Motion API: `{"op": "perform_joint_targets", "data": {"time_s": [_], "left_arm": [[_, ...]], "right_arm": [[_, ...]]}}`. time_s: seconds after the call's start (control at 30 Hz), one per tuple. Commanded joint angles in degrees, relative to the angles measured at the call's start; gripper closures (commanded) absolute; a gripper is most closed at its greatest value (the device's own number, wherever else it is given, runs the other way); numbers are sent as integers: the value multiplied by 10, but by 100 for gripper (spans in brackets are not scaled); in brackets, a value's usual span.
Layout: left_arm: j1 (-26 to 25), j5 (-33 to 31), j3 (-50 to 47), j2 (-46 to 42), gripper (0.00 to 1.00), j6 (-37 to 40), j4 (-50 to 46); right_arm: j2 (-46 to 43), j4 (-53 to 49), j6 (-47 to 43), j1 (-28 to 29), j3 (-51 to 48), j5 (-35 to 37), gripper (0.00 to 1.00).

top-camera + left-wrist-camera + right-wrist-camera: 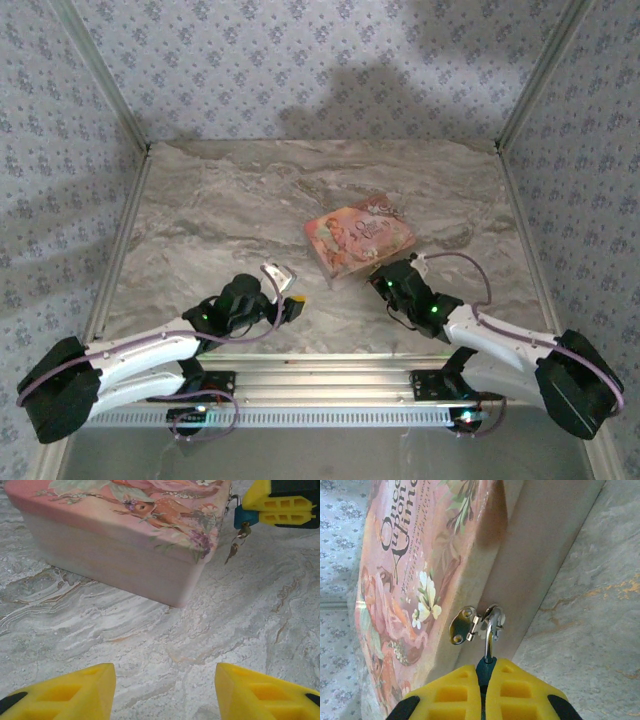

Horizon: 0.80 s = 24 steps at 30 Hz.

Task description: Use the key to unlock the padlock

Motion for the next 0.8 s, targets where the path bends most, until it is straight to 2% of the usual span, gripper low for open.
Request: {"op": "perform_joint_targets", "data": {"time_s": [0.0, 0.37, 0.77], "left_arm": [[3, -4, -2, -8, 45, -4, -4], [3, -4, -2, -22, 45, -1, -17], [4, -13, 8, -54, 44, -3, -57]], "right_arm": [[-12, -23, -1, -9, -4, 27, 100], [-20, 27, -33, -56, -33, -12, 100], [-81, -101, -58, -108, 6, -27, 100]]}}
